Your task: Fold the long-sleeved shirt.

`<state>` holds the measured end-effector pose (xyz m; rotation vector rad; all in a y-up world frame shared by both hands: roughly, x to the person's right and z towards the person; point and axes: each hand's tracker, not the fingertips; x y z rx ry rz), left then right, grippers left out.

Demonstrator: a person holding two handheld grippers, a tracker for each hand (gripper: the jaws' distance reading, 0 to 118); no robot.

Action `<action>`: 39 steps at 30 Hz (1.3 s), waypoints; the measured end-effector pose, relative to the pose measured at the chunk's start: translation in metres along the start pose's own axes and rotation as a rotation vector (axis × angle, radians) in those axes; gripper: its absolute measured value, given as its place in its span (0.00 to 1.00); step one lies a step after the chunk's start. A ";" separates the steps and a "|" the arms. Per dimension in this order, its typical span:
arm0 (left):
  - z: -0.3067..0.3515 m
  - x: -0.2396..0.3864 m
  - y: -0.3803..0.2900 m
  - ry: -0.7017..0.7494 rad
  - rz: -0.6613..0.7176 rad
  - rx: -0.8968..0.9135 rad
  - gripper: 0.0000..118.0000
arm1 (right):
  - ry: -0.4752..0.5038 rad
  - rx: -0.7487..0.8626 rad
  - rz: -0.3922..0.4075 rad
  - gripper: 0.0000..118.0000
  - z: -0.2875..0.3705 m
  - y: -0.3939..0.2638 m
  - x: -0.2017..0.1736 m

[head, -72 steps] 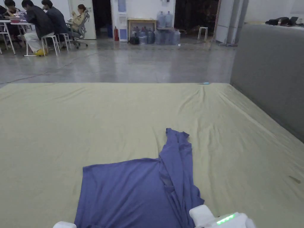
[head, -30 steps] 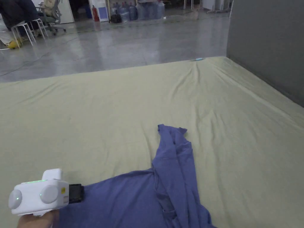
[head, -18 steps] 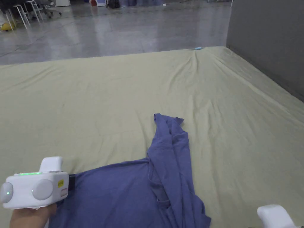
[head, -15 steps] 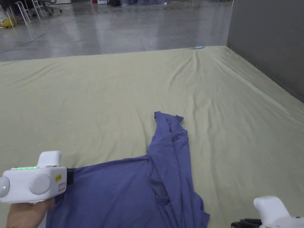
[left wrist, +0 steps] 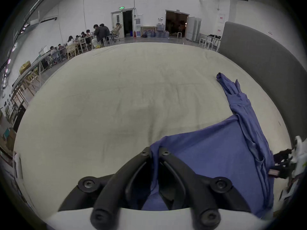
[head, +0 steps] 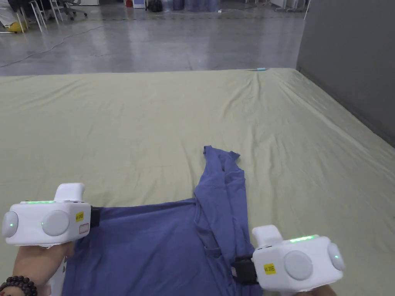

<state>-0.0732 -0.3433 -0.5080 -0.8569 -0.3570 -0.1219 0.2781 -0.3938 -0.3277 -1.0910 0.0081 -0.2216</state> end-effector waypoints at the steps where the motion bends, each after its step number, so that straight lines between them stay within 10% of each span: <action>1: 0.002 0.000 0.002 0.004 -0.003 0.002 0.00 | -0.010 0.034 -0.011 0.33 0.003 -0.002 0.000; 3: 0.010 -0.001 0.002 0.010 -0.013 0.008 0.00 | 0.055 0.054 -0.031 0.06 0.015 -0.001 0.007; 16: 0.168 -0.031 0.091 -0.053 0.008 0.345 0.00 | 0.107 0.466 -0.106 0.06 0.195 0.065 0.038; 30: 0.289 -0.012 0.311 0.055 -0.036 0.616 0.00 | 0.007 0.792 0.030 0.06 0.390 0.338 -0.010; 39: 0.268 -0.009 0.329 0.063 0.020 0.629 0.00 | -0.037 0.829 0.019 0.06 0.378 0.379 -0.012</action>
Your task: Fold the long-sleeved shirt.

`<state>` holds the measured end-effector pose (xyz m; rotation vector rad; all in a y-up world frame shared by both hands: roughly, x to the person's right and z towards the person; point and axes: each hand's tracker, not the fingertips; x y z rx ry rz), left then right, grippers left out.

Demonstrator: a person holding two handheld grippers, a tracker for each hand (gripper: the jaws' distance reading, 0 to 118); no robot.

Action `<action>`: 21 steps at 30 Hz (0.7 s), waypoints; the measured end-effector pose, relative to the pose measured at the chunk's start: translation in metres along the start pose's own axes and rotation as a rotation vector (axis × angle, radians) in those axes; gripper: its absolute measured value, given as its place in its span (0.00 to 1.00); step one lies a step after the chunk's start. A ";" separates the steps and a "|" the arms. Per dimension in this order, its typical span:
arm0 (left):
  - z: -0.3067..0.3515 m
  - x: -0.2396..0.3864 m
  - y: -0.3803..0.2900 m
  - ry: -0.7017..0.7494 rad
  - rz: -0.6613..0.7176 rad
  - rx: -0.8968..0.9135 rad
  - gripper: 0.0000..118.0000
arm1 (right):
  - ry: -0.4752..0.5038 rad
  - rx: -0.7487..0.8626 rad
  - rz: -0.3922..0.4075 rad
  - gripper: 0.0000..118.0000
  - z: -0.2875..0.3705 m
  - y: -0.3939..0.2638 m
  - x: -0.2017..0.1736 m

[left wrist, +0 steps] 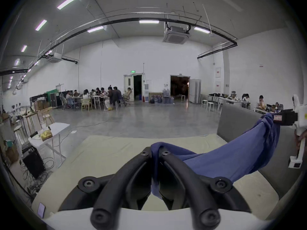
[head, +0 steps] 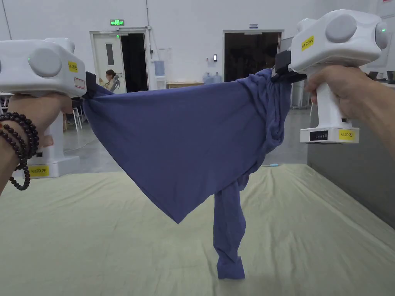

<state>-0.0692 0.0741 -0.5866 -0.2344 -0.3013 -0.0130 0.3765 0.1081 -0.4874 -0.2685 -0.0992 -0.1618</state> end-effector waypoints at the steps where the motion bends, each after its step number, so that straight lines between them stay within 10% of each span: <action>1: -0.004 -0.001 -0.009 -0.001 0.003 -0.006 0.00 | 0.006 -0.013 0.000 0.06 -0.005 -0.009 0.001; 15: -0.045 -0.014 -0.260 -0.053 0.069 -0.330 0.00 | 0.008 -0.323 -0.151 0.06 -0.090 -0.274 0.052; 21: 0.036 -0.041 -0.323 -0.126 0.024 -0.363 0.00 | 0.087 -0.384 -0.041 0.06 0.004 -0.348 0.058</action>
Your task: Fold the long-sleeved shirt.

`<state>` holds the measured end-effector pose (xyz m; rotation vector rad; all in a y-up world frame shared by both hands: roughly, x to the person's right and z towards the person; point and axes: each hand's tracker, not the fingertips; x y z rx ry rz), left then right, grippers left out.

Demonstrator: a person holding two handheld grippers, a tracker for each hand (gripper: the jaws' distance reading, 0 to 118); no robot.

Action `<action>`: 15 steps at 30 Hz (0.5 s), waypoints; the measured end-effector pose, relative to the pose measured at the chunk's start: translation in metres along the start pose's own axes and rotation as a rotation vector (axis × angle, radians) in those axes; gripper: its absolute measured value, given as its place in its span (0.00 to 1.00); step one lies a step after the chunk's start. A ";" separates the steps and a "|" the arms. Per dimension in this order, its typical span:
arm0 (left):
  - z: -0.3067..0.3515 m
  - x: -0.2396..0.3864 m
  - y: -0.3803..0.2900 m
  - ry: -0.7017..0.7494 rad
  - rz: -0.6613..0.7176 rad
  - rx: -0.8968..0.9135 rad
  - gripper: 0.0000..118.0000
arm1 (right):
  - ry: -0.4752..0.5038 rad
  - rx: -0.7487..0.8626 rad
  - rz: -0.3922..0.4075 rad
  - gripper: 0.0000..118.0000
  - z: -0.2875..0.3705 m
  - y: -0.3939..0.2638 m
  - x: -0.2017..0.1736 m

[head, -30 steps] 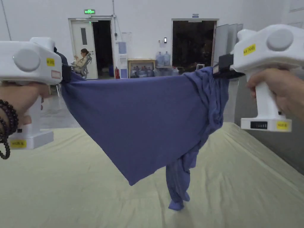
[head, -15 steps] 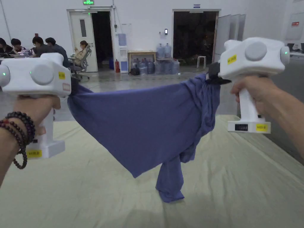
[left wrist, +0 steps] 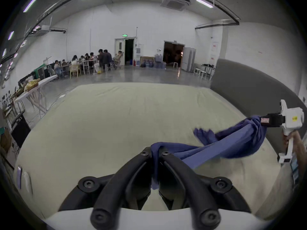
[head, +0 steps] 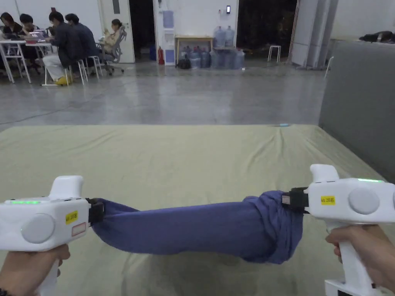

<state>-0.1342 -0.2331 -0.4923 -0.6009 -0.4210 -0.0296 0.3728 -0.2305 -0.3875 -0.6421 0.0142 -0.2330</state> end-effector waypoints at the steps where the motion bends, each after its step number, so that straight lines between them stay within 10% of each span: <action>1: 0.020 0.010 -0.020 -0.011 0.007 -0.025 0.00 | 0.013 -0.013 0.010 0.06 0.010 -0.020 0.001; 9: 0.078 0.030 -0.189 -0.063 -0.001 -0.258 0.00 | 0.008 -0.279 0.100 0.06 0.051 -0.193 -0.005; 15: 0.076 0.031 -0.214 -0.050 0.023 -0.252 0.00 | -0.002 -0.313 0.023 0.07 0.039 -0.211 0.002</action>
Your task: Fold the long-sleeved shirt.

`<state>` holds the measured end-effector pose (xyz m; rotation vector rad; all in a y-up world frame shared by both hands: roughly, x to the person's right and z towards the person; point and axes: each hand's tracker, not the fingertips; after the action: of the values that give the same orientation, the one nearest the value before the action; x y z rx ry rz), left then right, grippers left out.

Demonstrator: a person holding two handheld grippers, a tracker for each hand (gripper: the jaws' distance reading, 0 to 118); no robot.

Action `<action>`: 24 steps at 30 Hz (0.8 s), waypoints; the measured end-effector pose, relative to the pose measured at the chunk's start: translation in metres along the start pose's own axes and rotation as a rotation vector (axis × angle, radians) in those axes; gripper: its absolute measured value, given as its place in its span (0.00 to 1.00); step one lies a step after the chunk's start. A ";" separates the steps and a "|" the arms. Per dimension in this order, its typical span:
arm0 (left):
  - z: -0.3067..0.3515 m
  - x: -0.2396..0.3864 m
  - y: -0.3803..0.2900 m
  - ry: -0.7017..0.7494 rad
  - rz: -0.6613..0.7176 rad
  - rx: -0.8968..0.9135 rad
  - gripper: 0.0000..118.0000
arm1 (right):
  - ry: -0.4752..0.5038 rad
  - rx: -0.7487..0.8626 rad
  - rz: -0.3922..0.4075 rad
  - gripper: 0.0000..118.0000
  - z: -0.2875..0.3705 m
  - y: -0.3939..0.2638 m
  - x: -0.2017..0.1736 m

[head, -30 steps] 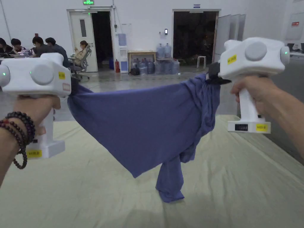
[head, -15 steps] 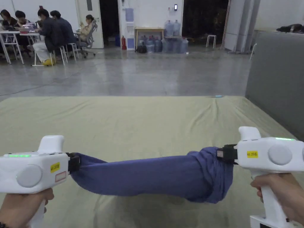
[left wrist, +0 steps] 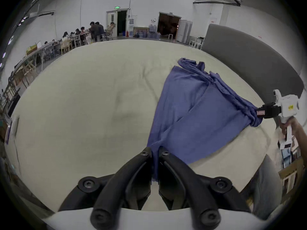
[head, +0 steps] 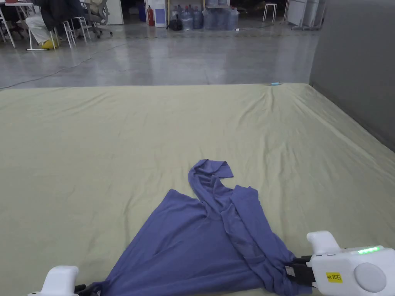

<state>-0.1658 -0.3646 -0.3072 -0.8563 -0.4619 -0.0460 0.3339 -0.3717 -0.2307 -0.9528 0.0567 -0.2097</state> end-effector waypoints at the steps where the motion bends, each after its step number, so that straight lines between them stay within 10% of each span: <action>1: 0.001 -0.001 0.002 -0.007 0.013 0.018 0.05 | 0.004 0.002 -0.007 0.15 0.002 0.002 0.001; 2: 0.004 -0.005 0.004 -0.014 0.024 0.030 0.24 | 0.006 0.003 -0.012 0.30 0.008 0.005 0.000; 4: 0.014 -0.004 0.014 -0.006 0.027 0.024 0.94 | -0.049 0.061 -0.032 0.69 0.032 0.008 -0.003; 10: 0.050 -0.015 0.022 -0.013 0.009 0.095 0.99 | -0.047 0.213 -0.080 0.88 0.114 -0.003 -0.013; 12: 0.058 -0.013 0.022 0.010 0.003 0.135 0.69 | -0.060 0.197 -0.107 0.70 0.125 -0.011 -0.017; 13: 0.058 -0.012 0.024 0.015 -0.003 0.142 0.06 | -0.059 0.198 -0.107 0.21 0.127 -0.014 -0.019; 14: 0.059 -0.008 0.018 0.037 -0.017 0.117 0.00 | -0.063 0.189 -0.115 0.00 0.126 -0.018 -0.021; 20: 0.029 -0.008 0.024 0.022 0.000 0.082 0.09 | -0.027 0.160 -0.117 0.00 0.114 -0.037 -0.035; 22: 0.013 -0.010 0.018 0.051 -0.003 0.018 0.84 | -0.013 0.148 -0.131 0.00 0.109 -0.042 -0.038; 24: -0.002 -0.011 0.017 0.044 0.017 -0.007 0.95 | -0.010 0.121 -0.116 0.00 0.107 -0.040 -0.036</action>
<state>-0.1710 -0.3567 -0.3246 -0.8646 -0.4129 -0.0508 0.3078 -0.3004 -0.1378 -0.8371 -0.0210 -0.3121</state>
